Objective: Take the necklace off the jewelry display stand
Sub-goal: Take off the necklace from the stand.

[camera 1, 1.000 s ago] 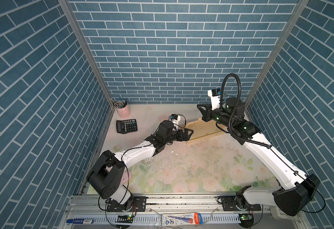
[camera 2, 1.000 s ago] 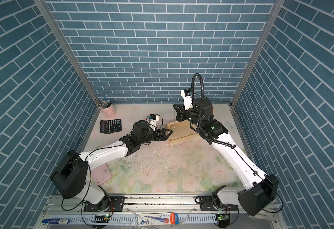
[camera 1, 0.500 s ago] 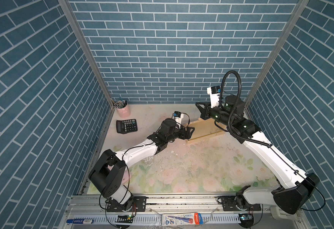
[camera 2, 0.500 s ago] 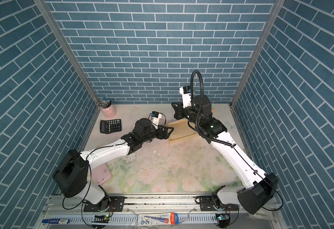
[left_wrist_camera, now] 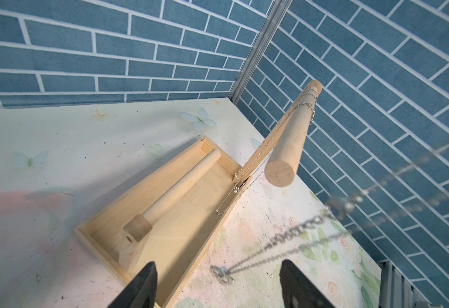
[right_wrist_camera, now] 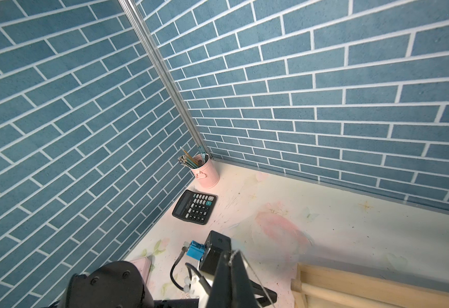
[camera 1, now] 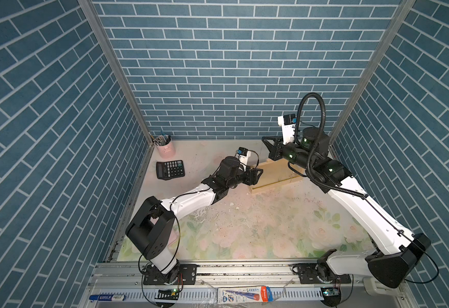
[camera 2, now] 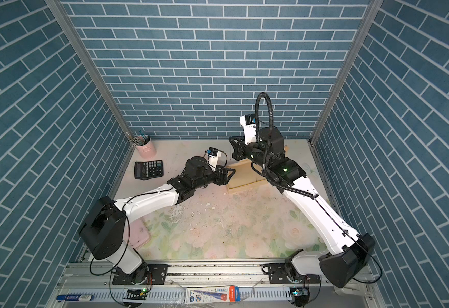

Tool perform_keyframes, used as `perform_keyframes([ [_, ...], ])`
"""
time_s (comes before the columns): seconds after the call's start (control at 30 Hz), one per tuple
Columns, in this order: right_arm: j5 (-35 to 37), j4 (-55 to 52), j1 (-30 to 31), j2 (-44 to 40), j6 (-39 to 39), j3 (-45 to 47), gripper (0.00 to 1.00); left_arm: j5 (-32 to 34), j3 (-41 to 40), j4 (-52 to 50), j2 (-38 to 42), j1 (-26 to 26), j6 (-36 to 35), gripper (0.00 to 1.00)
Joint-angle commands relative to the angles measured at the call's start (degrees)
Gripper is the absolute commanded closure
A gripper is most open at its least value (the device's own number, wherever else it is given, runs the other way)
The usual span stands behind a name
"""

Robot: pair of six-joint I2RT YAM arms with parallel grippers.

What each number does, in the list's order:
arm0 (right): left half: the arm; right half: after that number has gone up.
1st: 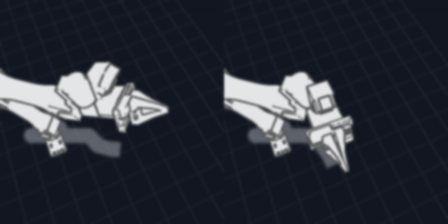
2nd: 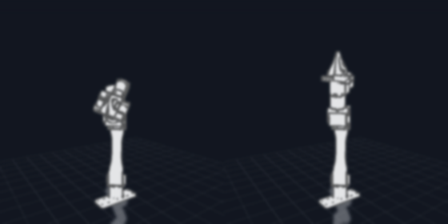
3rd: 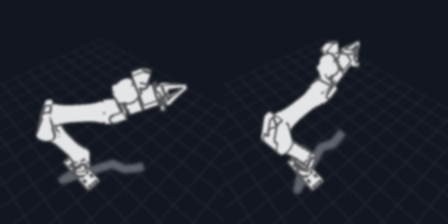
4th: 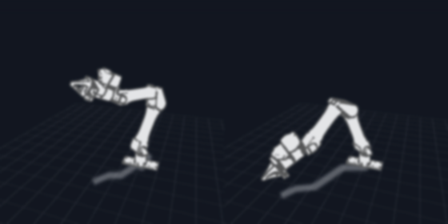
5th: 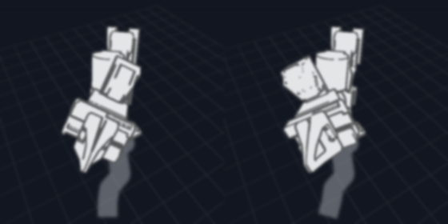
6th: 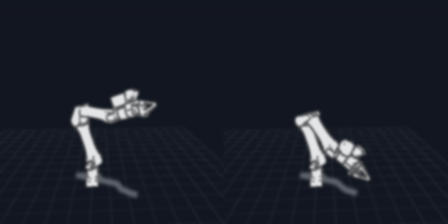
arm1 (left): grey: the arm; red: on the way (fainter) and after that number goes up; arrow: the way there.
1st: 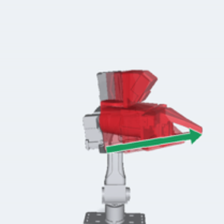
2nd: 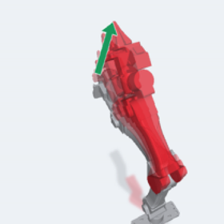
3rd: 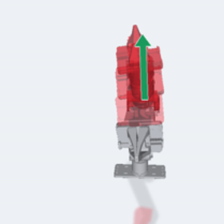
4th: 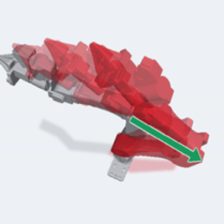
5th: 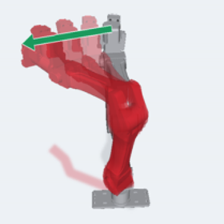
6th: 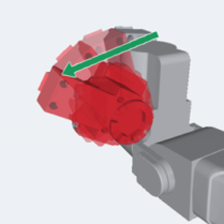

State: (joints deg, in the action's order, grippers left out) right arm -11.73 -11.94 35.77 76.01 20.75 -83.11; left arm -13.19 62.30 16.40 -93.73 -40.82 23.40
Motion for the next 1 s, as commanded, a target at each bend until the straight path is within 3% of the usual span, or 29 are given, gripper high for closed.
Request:
perform_keyframes([
  [0.0, 0.56, -0.27, 0.46, 0.28, 0.93, -1.89, 1.0, -1.13, 1.15, 1.6, -0.44, -0.32, -0.82, 0.34],
  [0.5, 0.56, -0.44, 0.53, 0.35, 0.61, -2.34, 1.0, -3.33, 2.55, 1.68, -1.62, -0.31, -0.8, 0.56],
  [0.97, 0.45, -0.51, 0.62, 0.09, 0.6, -1.97, 1.0, -3.9, 2.48, 2.19, -1.89, -0.31, -0.54, 0.7],
])
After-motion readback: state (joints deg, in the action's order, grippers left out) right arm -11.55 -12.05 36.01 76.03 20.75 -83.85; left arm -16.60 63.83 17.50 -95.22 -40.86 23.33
